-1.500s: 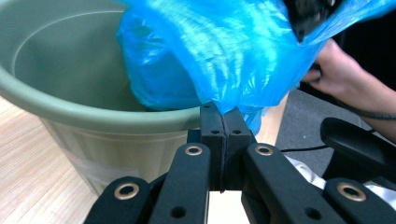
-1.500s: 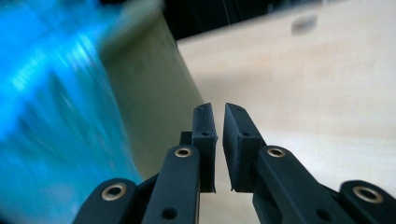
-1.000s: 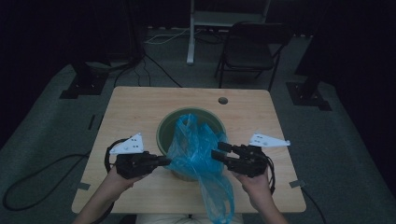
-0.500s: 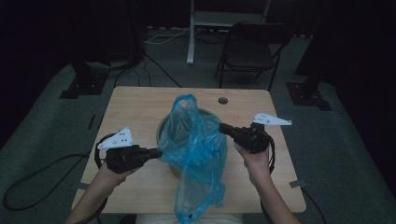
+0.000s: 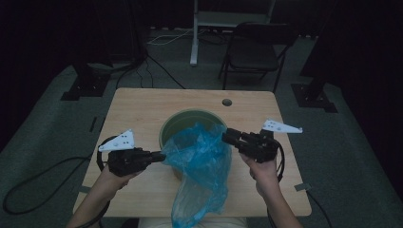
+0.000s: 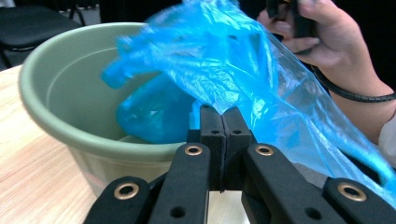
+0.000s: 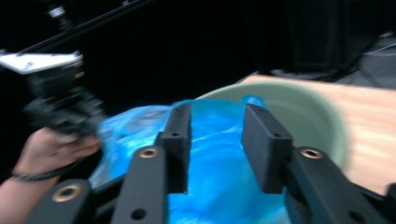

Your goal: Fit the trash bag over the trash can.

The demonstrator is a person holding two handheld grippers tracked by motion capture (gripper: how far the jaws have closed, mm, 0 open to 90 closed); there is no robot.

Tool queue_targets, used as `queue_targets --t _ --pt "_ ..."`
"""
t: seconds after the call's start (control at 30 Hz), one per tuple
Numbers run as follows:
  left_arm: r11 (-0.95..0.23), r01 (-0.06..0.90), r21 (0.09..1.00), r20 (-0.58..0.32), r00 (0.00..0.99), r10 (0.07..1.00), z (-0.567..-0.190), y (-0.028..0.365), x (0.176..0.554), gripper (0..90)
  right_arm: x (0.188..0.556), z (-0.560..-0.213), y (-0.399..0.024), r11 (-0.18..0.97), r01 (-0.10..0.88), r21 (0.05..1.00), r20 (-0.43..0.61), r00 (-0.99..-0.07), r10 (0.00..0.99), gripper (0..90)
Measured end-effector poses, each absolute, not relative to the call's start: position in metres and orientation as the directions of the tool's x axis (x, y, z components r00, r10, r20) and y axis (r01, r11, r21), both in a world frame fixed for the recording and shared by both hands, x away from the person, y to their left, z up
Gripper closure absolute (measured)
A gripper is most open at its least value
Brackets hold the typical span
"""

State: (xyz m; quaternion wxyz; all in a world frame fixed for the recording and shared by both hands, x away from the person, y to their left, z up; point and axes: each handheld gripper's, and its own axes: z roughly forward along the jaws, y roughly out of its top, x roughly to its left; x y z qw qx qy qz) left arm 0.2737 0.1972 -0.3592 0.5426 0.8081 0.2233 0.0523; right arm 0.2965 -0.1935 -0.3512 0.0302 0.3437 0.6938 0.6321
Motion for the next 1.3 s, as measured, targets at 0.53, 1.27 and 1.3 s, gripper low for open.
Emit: queue_targets --t 0.53,1.27,1.3 --pt "-0.322 0.294 0.9 -0.153 0.904 0.399 -0.361 0.188 0.273 90.0 0.266 -0.364 -0.166 0.049 0.491 0.87 0.44 -0.816 0.374 48.3" --pt "-0.252 0.286 0.924 -0.12 0.847 0.518 -0.35 0.238 0.268 90.0 0.28 -0.351 -0.247 -0.01 0.395 0.919 0.31 -0.704 0.639 89.3" --pt "-0.248 0.285 0.926 -0.124 0.848 0.515 -0.35 0.24 0.268 90.0 0.28 -0.351 -0.247 -0.01 0.395 0.919 0.31 -0.704 0.639 89.3"
